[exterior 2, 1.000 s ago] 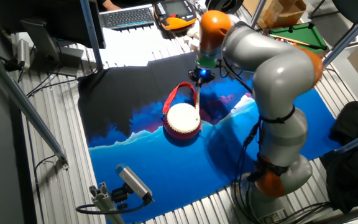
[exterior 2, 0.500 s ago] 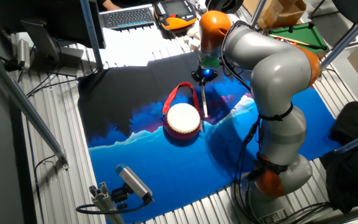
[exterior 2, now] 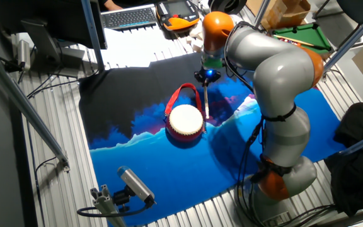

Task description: Play the drum

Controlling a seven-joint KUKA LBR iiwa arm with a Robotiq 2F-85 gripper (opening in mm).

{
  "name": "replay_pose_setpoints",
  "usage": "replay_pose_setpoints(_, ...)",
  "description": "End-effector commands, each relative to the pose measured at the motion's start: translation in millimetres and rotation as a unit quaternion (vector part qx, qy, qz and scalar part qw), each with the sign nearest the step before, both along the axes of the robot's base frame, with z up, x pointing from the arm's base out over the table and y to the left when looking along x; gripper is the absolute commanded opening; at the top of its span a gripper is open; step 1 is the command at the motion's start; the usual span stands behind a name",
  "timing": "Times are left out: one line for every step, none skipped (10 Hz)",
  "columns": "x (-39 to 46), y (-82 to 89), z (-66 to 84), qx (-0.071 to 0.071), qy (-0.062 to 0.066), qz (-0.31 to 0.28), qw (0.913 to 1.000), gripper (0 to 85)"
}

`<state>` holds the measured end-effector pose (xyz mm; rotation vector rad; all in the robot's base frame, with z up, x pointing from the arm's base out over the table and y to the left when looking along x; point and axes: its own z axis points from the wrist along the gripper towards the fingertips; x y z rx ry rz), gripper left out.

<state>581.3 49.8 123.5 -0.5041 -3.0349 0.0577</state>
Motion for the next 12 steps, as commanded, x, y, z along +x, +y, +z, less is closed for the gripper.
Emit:
replay_pose_setpoints(0.1, -0.3, 0.1, 0.0, 0.001, -0.002, 1.0, 51.0)
replay_pose_setpoints(-0.2, 0.1, 0.6, 0.004, 0.001, -0.008, 1.0, 51.0)
replay_pose_setpoints(-2.0, 3.1, 6.5, 0.016, 0.0, -0.004, 0.9999, 34.0)
replay_pose_setpoints(-4.6, 4.4, 14.4, 0.021, 0.01, 0.01, 0.9997, 17.0)
replay_pose_setpoints(-9.3, 4.7, 23.8, 0.04, 0.009, 0.011, 0.9991, 0.0)
replay_pose_setpoints(-15.3, 5.6, 35.9, 0.055, 0.005, -0.009, 0.9985, 0.0)
replay_pose_setpoints(-22.9, 7.1, 48.4, 0.052, 0.004, -0.015, 0.9985, 0.0)
replay_pose_setpoints(-31.0, 9.7, 56.6, 0.046, -0.008, -0.019, 0.9987, 0.0)
replay_pose_setpoints(-37.5, 13.2, 63.8, 0.034, -0.023, -0.016, 0.999, 0.0)
replay_pose_setpoints(-41.1, 14.8, 69.9, 0.018, -0.034, -0.004, 0.9993, 0.0)
replay_pose_setpoints(-41.9, 14.4, 74.1, 0.02, -0.034, 0.004, 0.9992, 0.0)
replay_pose_setpoints(-41.7, 15.2, 73.7, 0.024, -0.032, 0.009, 0.9991, 0.0)
